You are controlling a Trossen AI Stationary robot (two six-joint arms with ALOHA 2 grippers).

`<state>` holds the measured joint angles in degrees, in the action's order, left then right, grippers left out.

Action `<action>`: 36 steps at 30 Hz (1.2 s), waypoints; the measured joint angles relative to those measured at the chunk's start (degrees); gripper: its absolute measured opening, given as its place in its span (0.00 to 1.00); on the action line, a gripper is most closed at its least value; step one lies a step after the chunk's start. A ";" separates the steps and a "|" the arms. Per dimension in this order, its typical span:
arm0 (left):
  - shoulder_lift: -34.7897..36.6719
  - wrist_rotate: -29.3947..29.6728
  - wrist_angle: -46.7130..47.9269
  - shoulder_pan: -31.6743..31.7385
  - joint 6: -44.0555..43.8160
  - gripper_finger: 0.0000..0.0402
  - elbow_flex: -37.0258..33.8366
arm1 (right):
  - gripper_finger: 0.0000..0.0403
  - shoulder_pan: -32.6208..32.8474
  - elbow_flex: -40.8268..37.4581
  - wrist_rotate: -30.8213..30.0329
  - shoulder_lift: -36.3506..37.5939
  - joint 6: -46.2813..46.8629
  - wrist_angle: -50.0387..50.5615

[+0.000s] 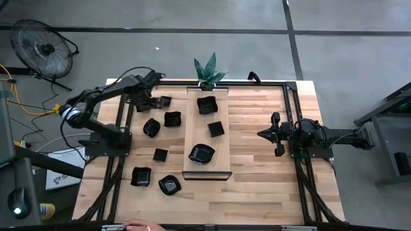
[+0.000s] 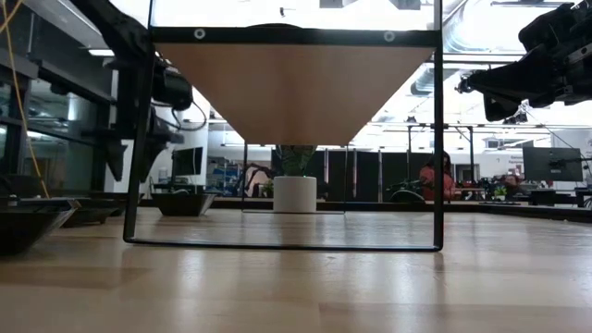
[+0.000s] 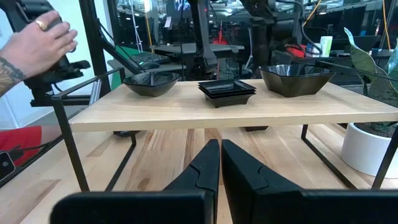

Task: Pick & Place Mini shaped plates
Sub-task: Stack the black distorted square plate on top of the black distorted square plate on the shelf

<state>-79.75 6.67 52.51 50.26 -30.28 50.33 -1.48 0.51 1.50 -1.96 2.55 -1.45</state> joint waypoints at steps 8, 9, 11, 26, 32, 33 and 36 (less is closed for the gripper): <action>-2.93 0.83 0.87 -0.98 10.11 0.58 0.02 | 0.03 0.00 -0.02 0.02 0.00 0.00 0.00; -2.93 1.19 1.08 -0.99 11.41 0.58 0.02 | 0.03 0.00 0.00 0.02 0.00 0.00 0.00; -2.93 1.85 1.09 -1.24 13.94 0.58 0.02 | 0.03 0.00 0.00 0.02 0.00 0.00 0.00; -7.87 1.44 -1.66 -1.93 27.06 0.58 -1.31 | 0.03 0.00 0.00 0.01 0.00 0.00 0.00; -9.18 1.88 -2.93 -1.92 27.63 0.58 -1.31 | 0.03 -0.02 0.00 0.02 0.00 0.00 0.00; -9.18 1.88 -2.84 -1.92 28.05 0.58 -1.31 | 0.03 0.00 -0.01 0.02 0.00 0.00 0.00; -8.98 1.91 -2.74 -1.90 28.59 0.58 -1.31 | 0.03 0.00 -0.02 0.02 0.00 0.00 0.00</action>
<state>-88.72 8.58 49.77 48.36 -1.69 49.01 -1.48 0.49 1.52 -1.96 2.55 -1.45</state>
